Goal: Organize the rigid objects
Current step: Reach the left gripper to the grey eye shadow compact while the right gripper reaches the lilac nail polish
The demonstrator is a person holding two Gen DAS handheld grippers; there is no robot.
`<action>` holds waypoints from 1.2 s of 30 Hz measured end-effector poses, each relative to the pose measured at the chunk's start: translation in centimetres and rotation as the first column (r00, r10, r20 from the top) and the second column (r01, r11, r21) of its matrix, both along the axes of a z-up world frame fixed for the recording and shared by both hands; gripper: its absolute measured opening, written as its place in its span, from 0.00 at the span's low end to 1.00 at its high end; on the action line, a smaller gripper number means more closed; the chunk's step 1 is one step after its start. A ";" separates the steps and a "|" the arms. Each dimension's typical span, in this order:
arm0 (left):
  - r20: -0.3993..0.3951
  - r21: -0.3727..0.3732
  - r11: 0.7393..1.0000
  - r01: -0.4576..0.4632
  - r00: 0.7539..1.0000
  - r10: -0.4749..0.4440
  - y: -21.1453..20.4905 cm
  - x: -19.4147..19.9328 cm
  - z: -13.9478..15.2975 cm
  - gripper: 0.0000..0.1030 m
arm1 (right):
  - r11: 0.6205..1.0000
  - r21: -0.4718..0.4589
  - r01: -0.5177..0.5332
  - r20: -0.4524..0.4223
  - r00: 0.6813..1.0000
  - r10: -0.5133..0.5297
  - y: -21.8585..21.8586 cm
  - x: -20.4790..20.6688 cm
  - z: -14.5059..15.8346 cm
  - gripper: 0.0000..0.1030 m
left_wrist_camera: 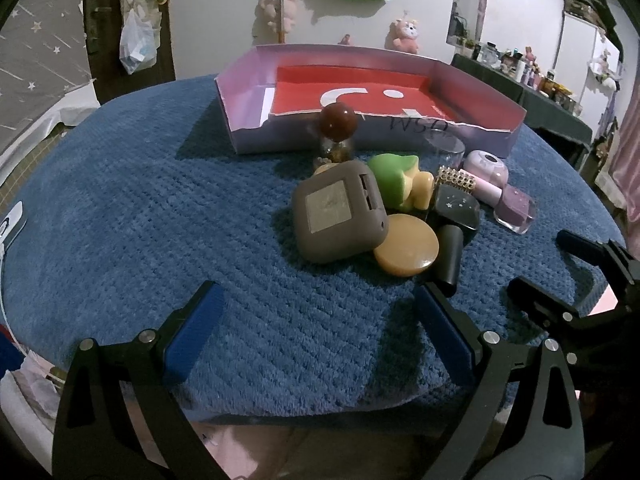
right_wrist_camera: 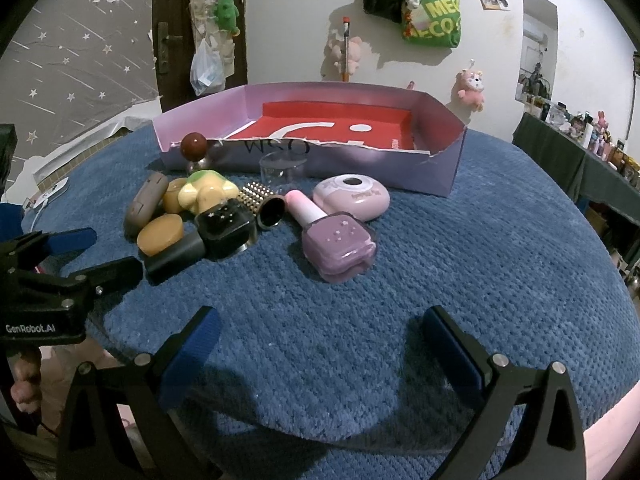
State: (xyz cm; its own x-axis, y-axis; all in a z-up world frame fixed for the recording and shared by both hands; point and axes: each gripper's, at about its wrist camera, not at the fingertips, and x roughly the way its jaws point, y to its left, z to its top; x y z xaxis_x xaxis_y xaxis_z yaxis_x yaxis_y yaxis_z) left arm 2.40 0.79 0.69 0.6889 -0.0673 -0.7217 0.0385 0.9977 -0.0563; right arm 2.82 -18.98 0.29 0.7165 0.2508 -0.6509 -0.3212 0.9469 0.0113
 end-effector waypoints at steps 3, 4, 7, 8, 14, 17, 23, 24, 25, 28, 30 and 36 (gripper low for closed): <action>-0.004 -0.013 1.000 0.003 1.000 -0.003 0.2 0.4 0.2 0.89 | 1.000 0.004 0.005 -0.002 1.000 -0.005 0.0 0.4 0.1 0.97; -0.007 -0.016 1.000 0.004 1.000 -0.004 0.3 0.5 0.3 0.88 | 1.000 0.003 0.004 -0.002 1.000 -0.004 0.0 0.5 0.1 0.97; -0.010 -0.034 0.999 0.009 1.000 -0.009 0.5 1.0 0.5 0.88 | 1.000 -0.002 0.001 -0.001 1.000 -0.001 0.1 0.8 0.2 0.94; -0.010 -0.038 0.999 0.012 1.000 -0.012 0.4 1.0 0.4 0.87 | 1.000 -0.001 0.001 -0.003 1.000 -0.001 0.1 1.0 0.3 0.94; 0.004 -0.056 0.998 0.034 0.999 -0.033 0.2 1.8 1.0 0.87 | 1.000 -0.002 0.009 -0.005 1.000 -0.009 -0.1 1.9 0.5 0.91; 0.011 -0.062 0.997 0.038 0.999 -0.038 0.2 2.4 1.2 0.87 | 1.000 0.001 0.014 -0.006 1.000 -0.013 -0.3 2.5 0.5 0.90; 0.020 -0.080 0.995 0.052 0.999 -0.050 0.3 3.3 1.5 0.87 | 1.000 -0.001 0.017 -0.003 1.000 -0.017 -0.3 3.6 0.5 0.87; 0.023 -0.083 0.995 0.050 0.999 -0.048 0.5 3.4 1.6 0.87 | 1.000 -0.001 0.017 -0.003 1.000 -0.017 -0.3 3.8 0.5 0.86; 0.025 -0.084 0.995 0.046 0.999 -0.044 0.7 3.5 1.7 0.87 | 1.000 0.000 0.017 -0.003 1.000 -0.017 -0.4 3.9 0.5 0.86; 0.036 -0.089 0.996 0.016 0.999 -0.013 1.8 3.4 1.9 0.85 | 1.000 0.003 0.014 0.001 1.000 -0.014 -0.2 4.3 0.5 0.86; 0.040 -0.077 0.997 -0.012 0.999 0.016 2.7 3.5 1.9 0.85 | 1.000 0.007 0.013 0.000 1.000 -0.013 -0.2 4.5 0.4 0.86; 0.061 -0.033 0.997 -0.063 0.996 0.065 4.1 3.5 2.3 0.84 | 1.000 0.006 0.010 0.006 1.000 -0.010 0.0 4.7 0.5 0.85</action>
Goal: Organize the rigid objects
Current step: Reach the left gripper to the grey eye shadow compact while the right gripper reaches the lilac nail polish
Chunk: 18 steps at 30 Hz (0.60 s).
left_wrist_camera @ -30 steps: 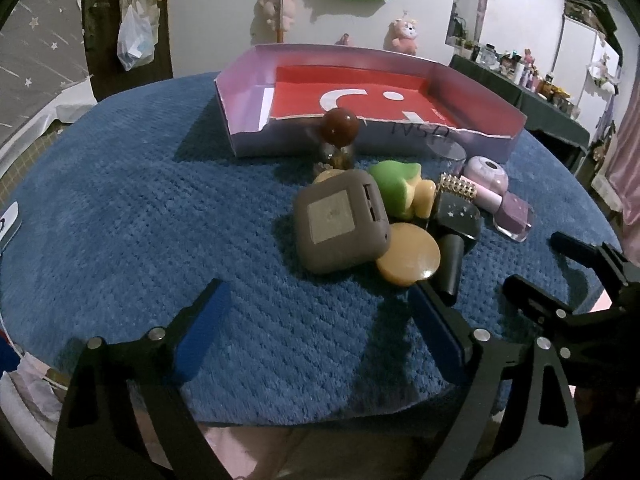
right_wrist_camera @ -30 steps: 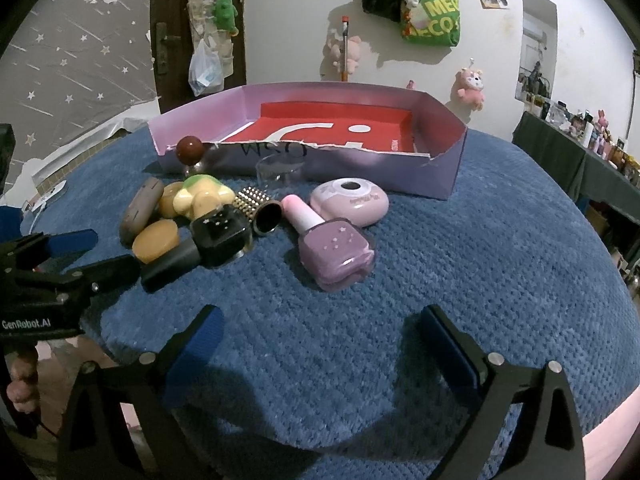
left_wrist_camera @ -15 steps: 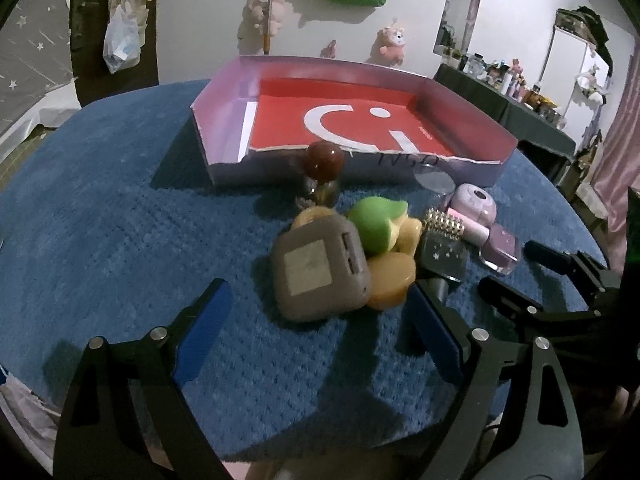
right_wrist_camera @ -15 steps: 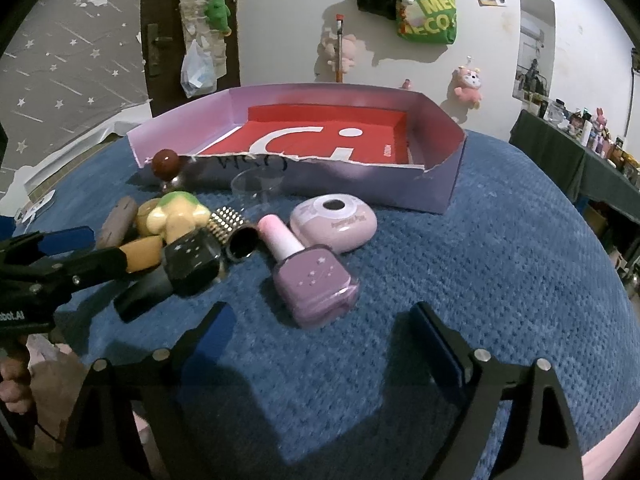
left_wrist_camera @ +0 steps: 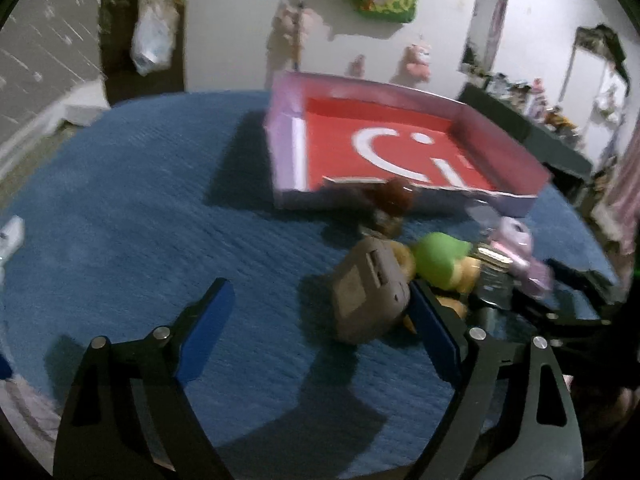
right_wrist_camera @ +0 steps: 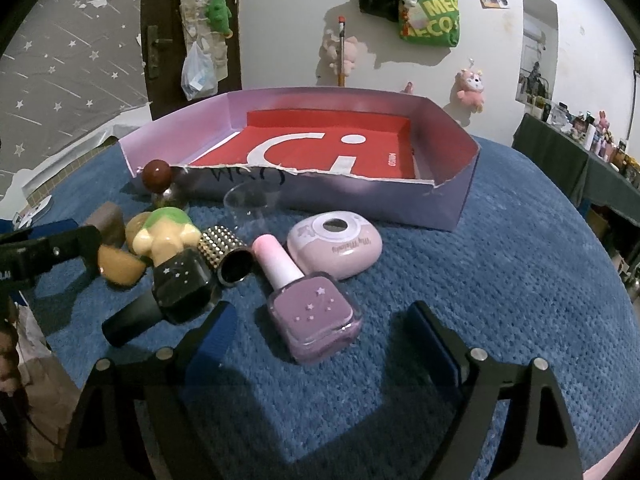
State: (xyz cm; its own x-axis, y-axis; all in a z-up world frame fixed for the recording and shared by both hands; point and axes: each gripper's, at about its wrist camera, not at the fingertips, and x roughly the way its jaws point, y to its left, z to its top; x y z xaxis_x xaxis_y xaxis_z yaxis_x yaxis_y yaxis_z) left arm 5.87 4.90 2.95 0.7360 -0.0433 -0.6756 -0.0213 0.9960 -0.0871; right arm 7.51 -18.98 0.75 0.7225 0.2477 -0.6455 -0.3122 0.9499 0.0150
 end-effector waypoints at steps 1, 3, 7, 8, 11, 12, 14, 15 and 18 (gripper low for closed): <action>0.011 0.044 0.999 -0.026 1.000 0.026 0.2 -0.1 0.1 0.84 | 1.000 0.000 0.000 0.000 1.000 0.000 0.0 0.0 0.0 0.83; 0.006 0.064 0.997 -0.046 0.999 0.045 0.7 0.0 0.0 0.84 | 1.000 0.005 -0.002 -0.001 1.000 0.002 0.1 0.0 0.1 0.81; -0.043 0.038 0.998 -0.046 0.998 0.048 1.2 0.4 -1.1 0.84 | 1.000 0.008 -0.012 0.001 1.000 0.012 0.4 0.0 0.1 0.78; -0.048 0.040 0.998 -0.043 0.998 0.045 1.1 0.4 -1.3 0.84 | 1.000 0.007 -0.017 0.003 1.000 0.017 0.6 0.0 0.1 0.78; -0.049 0.063 0.998 -0.031 0.998 0.034 0.4 0.8 -1.9 0.84 | 1.000 -0.009 -0.025 0.016 1.000 0.025 1.0 0.0 0.0 0.77; -0.054 0.072 0.997 -0.031 0.998 0.035 0.3 0.9 -2.2 0.84 | 1.000 -0.009 -0.026 0.023 0.999 0.026 1.0 0.0 -0.1 0.77; -0.055 0.077 0.997 -0.032 0.998 0.036 0.1 0.9 -2.6 0.81 | 1.000 0.001 -0.025 0.033 0.999 0.024 1.0 0.2 -0.2 0.77; -0.041 0.081 0.996 -0.036 0.998 0.039 0.1 0.7 -2.5 0.70 | 1.000 0.004 -0.023 0.039 0.999 0.023 1.0 0.3 -0.2 0.74; -0.018 0.082 0.996 -0.024 0.999 0.026 -0.1 0.3 -2.3 0.49 | 1.000 0.009 -0.023 0.057 0.998 0.022 0.9 0.0 -0.3 0.55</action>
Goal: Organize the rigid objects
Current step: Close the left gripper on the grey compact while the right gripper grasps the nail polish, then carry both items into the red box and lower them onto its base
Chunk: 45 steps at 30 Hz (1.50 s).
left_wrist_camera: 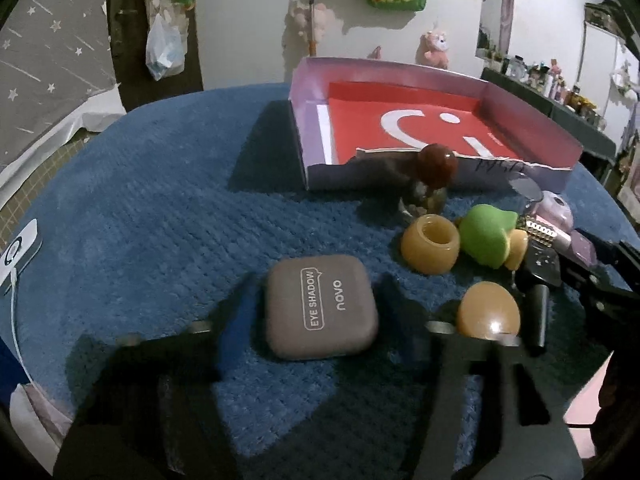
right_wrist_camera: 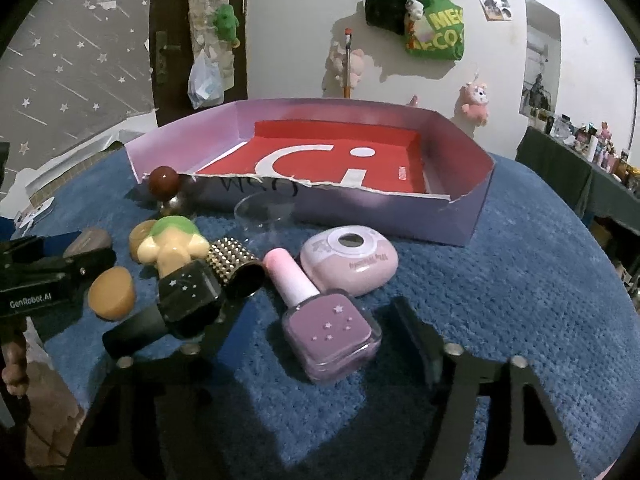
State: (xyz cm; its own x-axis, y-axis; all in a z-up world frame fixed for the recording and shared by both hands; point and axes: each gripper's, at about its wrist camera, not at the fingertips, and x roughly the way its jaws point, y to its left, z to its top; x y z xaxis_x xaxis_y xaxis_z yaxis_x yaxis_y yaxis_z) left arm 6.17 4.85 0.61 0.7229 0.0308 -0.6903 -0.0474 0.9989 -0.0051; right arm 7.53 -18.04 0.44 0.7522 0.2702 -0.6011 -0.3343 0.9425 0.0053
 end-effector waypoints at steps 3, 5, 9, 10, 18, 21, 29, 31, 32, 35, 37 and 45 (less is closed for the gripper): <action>0.007 0.007 1.000 0.002 1.000 -0.002 -0.1 -0.2 0.0 0.48 | 1.000 -0.006 0.000 0.006 1.000 0.000 0.0 -0.4 0.1 0.44; 0.006 0.016 1.000 0.010 1.000 -0.011 -0.3 -0.3 0.1 0.48 | 1.000 0.002 -0.004 0.001 1.000 0.004 -0.2 -0.5 0.2 0.44; 0.029 0.026 0.999 0.031 0.999 -0.031 -0.8 -1.0 1.1 0.48 | 0.998 0.055 -0.018 -0.007 1.000 0.018 -0.8 -1.1 0.8 0.44; 0.034 0.023 0.999 0.034 0.999 -0.035 -0.8 -1.0 1.3 0.48 | 0.998 0.061 -0.021 -0.004 1.000 0.021 -0.9 -1.4 1.0 0.44; 0.061 -0.012 0.996 0.090 0.994 -0.089 -1.6 -0.8 3.5 0.48 | 0.988 0.146 -0.042 0.018 0.999 0.040 -1.8 -2.0 3.8 0.44; 0.088 0.005 0.993 0.116 0.989 -0.116 -2.3 -0.5 4.8 0.48 | 0.986 0.159 -0.054 0.015 0.999 0.052 -1.8 -1.4 4.6 0.44; 0.095 -0.032 0.982 0.187 0.979 -0.183 -3.3 2.9 7.2 0.48 | 0.985 0.145 -0.092 0.039 0.995 0.087 -1.5 0.4 7.3 0.44; 0.104 -0.035 0.979 0.200 0.975 -0.195 -3.6 3.9 7.9 0.48 | 0.985 0.144 -0.100 0.037 0.995 0.095 -1.5 1.0 7.8 0.44; 0.114 -0.034 0.978 0.205 0.973 -0.200 -3.8 4.3 8.2 0.48 | 0.984 0.143 -0.103 0.036 0.994 0.099 -1.5 1.4 8.1 0.44; 0.132 -0.023 0.977 0.214 0.969 -0.209 -4.3 5.4 9.0 0.48 | 0.983 0.143 -0.111 0.030 0.994 0.108 -1.4 2.5 8.8 0.44; 0.139 -0.025 0.975 0.221 0.967 -0.215 -4.5 6.4 9.3 0.48 | 0.983 0.144 -0.111 0.028 0.994 0.108 -1.4 3.3 9.1 0.44; 0.088 -0.035 0.970 0.241 0.967 -0.238 -4.8 10.8 9.1 0.48 | 0.986 0.144 -0.081 -0.014 0.996 0.084 -1.8 7.6 10.0 0.44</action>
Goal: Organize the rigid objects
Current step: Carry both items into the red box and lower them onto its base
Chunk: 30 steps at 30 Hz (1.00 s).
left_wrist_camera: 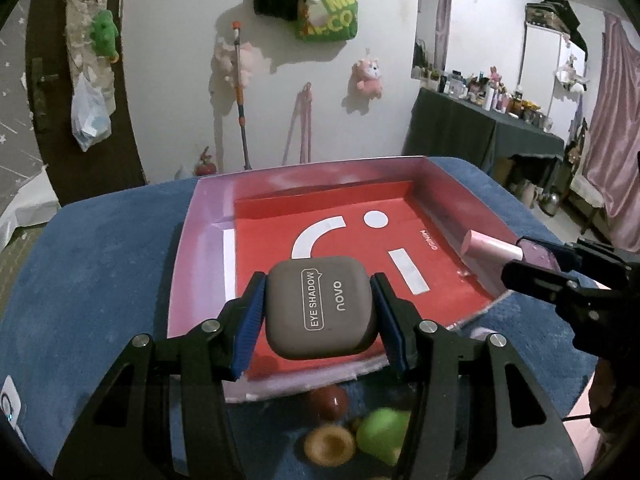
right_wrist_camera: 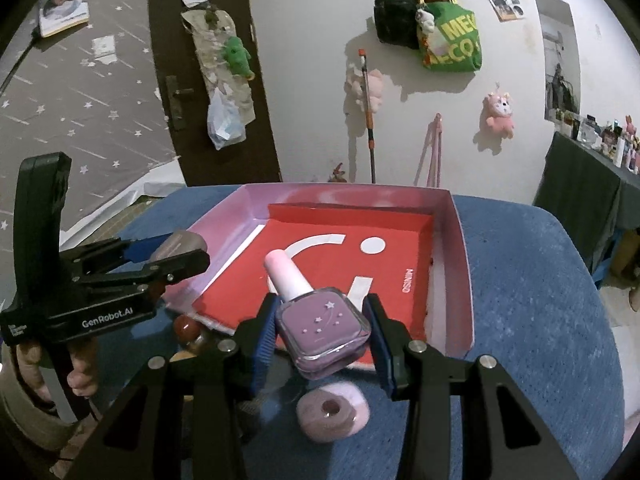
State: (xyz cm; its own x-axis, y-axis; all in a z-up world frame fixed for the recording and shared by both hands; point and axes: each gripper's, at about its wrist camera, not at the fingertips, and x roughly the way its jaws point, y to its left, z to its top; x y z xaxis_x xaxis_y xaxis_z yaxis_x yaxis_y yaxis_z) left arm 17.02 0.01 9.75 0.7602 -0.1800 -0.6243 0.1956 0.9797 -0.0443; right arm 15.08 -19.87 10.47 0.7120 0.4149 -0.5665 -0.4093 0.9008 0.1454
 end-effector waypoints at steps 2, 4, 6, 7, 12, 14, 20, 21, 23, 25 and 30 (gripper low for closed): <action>-0.020 0.000 1.000 0.004 1.000 -0.004 -0.1 1.2 -0.2 0.48 | 1.000 -0.004 0.006 -0.018 1.000 -0.006 -0.1 1.4 -0.1 0.44; -0.049 0.002 1.000 0.009 0.999 -0.009 -0.1 2.7 -0.7 0.48 | 1.000 -0.011 0.006 -0.038 0.999 -0.007 0.1 2.9 -0.3 0.44; -0.080 0.000 1.000 0.008 0.997 -0.008 -0.2 3.8 -1.3 0.48 | 1.000 -0.022 0.007 -0.054 0.999 -0.008 0.4 4.1 -0.7 0.44; -0.107 -0.006 1.000 0.009 0.994 -0.010 -0.1 4.7 -1.8 0.48 | 1.000 -0.030 0.006 -0.062 0.998 -0.008 0.5 4.7 -1.0 0.44; -0.209 -0.049 0.999 -0.012 0.978 0.001 0.6 7.6 -4.1 0.48 | 0.999 -0.053 0.003 -0.119 0.993 -0.010 1.1 8.0 -2.6 0.44; -0.233 -0.042 0.999 -0.022 0.973 0.011 0.8 8.6 -4.8 0.48 | 0.998 -0.056 0.006 -0.144 0.990 -0.014 1.1 9.1 -3.3 0.44; -0.291 -0.044 0.999 -0.026 0.957 0.012 1.1 10.2 -6.3 0.48 | 0.996 -0.086 0.013 -0.204 0.979 -0.030 1.6 11.6 -5.0 0.44; -0.296 -0.037 0.999 -0.028 0.955 0.016 1.0 10.3 -6.5 0.48 | 0.995 -0.096 0.013 -0.207 0.978 -0.033 1.8 11.7 -5.2 0.44; -0.311 -0.034 0.999 -0.025 0.950 0.014 1.1 10.6 -6.9 0.48 | 0.992 -0.121 0.017 -0.214 0.976 -0.043 2.0 11.9 -5.7 0.44; -0.331 -0.042 0.999 -0.019 0.944 0.004 1.1 10.8 -7.2 0.48 | 0.991 -0.130 0.016 -0.227 0.973 -0.045 2.0 12.2 -6.1 0.44; -0.344 -0.019 1.000 -0.002 0.939 -0.005 0.9 10.8 -7.3 0.48 | 0.988 -0.155 0.004 -0.268 0.962 -0.046 2.4 12.8 -7.1 0.44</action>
